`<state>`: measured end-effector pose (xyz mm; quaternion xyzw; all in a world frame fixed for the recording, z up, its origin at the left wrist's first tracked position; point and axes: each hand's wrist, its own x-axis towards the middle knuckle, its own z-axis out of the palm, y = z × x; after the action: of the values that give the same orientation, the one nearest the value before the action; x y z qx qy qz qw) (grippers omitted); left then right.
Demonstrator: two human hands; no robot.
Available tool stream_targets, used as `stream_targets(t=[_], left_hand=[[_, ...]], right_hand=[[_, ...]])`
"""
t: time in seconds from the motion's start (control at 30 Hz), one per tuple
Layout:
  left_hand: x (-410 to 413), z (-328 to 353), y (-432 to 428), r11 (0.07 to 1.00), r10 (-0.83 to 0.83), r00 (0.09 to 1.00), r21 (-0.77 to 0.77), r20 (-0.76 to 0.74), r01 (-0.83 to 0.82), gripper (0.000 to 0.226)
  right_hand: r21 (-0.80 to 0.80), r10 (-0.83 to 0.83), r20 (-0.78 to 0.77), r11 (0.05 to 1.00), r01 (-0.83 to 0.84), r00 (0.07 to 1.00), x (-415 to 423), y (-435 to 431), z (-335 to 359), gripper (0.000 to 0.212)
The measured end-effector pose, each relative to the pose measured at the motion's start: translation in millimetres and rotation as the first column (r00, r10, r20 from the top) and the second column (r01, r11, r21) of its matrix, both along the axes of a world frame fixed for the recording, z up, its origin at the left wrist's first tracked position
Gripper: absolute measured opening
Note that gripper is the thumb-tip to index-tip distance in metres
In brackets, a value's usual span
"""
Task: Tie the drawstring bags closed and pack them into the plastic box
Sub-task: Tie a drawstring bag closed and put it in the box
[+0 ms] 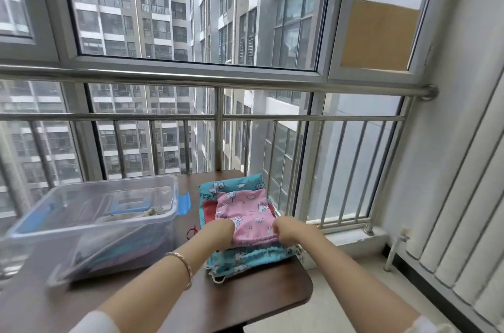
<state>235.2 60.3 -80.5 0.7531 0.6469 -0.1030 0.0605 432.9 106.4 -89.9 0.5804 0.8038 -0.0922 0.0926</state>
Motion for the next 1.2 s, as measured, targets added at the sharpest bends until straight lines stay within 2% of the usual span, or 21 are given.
stream_targets(t=[0.07, 0.17, 0.23, 0.3, 0.4, 0.53, 0.6, 0.7, 0.77, 0.83, 0.93, 1.0, 1.07, 1.2], left_hand=[[-5, 5, 2, 0.997, 0.012, 0.998, 0.078, 0.062, -0.016, 0.029], [-10, 23, 4, 0.959, 0.025, 0.955, 0.262, 0.295, -0.106, 0.021], [-13, 43, 5, 0.91, 0.04, 0.912, 0.362, 0.407, -0.201, 0.011], [-17, 64, 8, 0.861, 0.04, 0.87, 0.425, 0.491, -0.279, 0.011], [-28, 97, 4, 0.818, 0.004, 0.805, 0.461, 0.593, -0.344, 0.014], [-54, 131, -10, 0.806, -0.113, 0.653, 0.453, 0.749, -0.38, 0.022], [-69, 140, -20, 0.811, -0.153, 0.593, 0.444, 0.791, -0.382, 0.026], [-91, 150, -42, 0.805, -0.178, 0.57, 0.452, 0.802, -0.384, 0.029], [-109, 153, -57, 0.783, -0.199, 0.596, 0.491, 0.778, -0.381, 0.027], [-129, 155, -74, 0.778, -0.186, 0.58, 0.48, 0.793, -0.405, 0.024], [-155, 151, -96, 0.868, -0.099, 0.461, 0.303, 0.882, -0.393, 0.028], [-172, 145, -107, 0.919, 0.007, 0.433, 0.165, 0.901, -0.358, 0.029], [-184, 140, -116, 0.941, 0.086, 0.456, 0.078, 0.886, -0.329, 0.027], [-199, 134, -126, 0.95, 0.103, 0.523, 0.073, 0.846, -0.305, 0.005]], right_hand=[[0.02, 0.003, -0.029, 1.0, -0.002, 1.0, -2, 3, 7, 0.013], [0.092, -0.036, -0.204, 0.994, 0.056, 0.978, -3, 11, 34, 0.019], [0.229, -0.016, -0.347, 0.968, 0.102, 0.938, -7, 17, 63, 0.023], [0.373, 0.039, -0.482, 0.913, 0.165, 0.875, -14, 17, 95, 0.026], [0.512, 0.171, -0.629, 0.825, 0.239, 0.759, -30, 11, 135, 0.025], [0.629, 0.349, -0.693, 0.721, 0.292, 0.631, -58, 5, 161, 0.022], [0.652, 0.414, -0.706, 0.697, 0.3, 0.575, -72, 1, 168, 0.022], [0.669, 0.495, -0.719, 0.685, 0.29, 0.489, -92, -13, 173, 0.018], [0.672, 0.537, -0.723, 0.691, 0.265, 0.435, -101, -24, 171, 0.017], [0.649, 0.55, -0.742, 0.733, 0.205, 0.382, -108, -32, 167, 0.015], [0.533, 0.481, -0.805, 0.843, 0.069, 0.346, -116, -41, 156, 0.013], [0.42, 0.411, -0.845, 0.906, -0.05, 0.341, -120, -43, 146, 0.015], [0.308, 0.346, -0.856, 0.938, -0.159, 0.384, -125, -43, 135, 0.024], [0.151, 0.262, -0.805, 0.958, -0.243, 0.533, -126, -39, 121, 0.016]])
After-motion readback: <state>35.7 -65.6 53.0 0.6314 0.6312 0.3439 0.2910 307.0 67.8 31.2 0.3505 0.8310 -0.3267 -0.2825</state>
